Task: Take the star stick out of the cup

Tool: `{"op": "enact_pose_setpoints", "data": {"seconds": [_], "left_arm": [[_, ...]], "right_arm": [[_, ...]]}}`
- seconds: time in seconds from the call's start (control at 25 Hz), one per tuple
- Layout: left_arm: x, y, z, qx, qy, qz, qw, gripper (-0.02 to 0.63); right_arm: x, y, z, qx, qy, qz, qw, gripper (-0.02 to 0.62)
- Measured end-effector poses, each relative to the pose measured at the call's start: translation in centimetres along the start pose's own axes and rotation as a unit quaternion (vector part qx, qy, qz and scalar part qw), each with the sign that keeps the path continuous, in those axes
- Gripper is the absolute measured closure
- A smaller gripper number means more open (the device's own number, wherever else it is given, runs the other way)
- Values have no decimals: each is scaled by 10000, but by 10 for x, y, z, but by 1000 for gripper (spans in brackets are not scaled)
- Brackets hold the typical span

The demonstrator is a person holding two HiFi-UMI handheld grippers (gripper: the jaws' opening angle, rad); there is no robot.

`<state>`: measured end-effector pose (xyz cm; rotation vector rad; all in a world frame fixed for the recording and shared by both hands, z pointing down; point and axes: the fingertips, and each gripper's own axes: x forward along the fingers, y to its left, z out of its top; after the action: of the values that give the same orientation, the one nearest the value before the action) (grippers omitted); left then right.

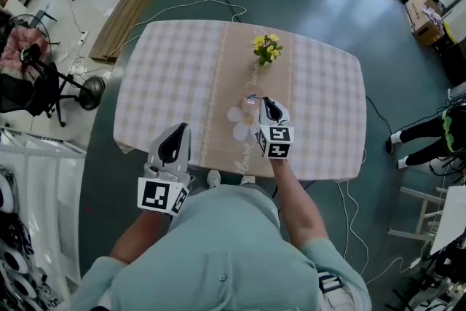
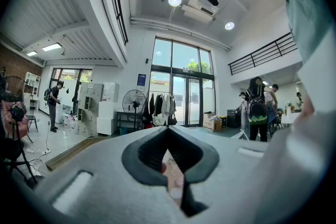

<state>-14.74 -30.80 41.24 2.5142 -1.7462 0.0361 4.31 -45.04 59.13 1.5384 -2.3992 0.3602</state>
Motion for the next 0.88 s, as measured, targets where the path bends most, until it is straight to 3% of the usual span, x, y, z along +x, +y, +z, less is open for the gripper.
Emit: {"op": "enact_pose_setpoints", "data": {"seconds": [0.88], "left_arm": [[5,-1,-3,-31,-25,-128,9999,601]], "right_arm": [[-22,11,37,-223,-286,39,9993,582]]}}
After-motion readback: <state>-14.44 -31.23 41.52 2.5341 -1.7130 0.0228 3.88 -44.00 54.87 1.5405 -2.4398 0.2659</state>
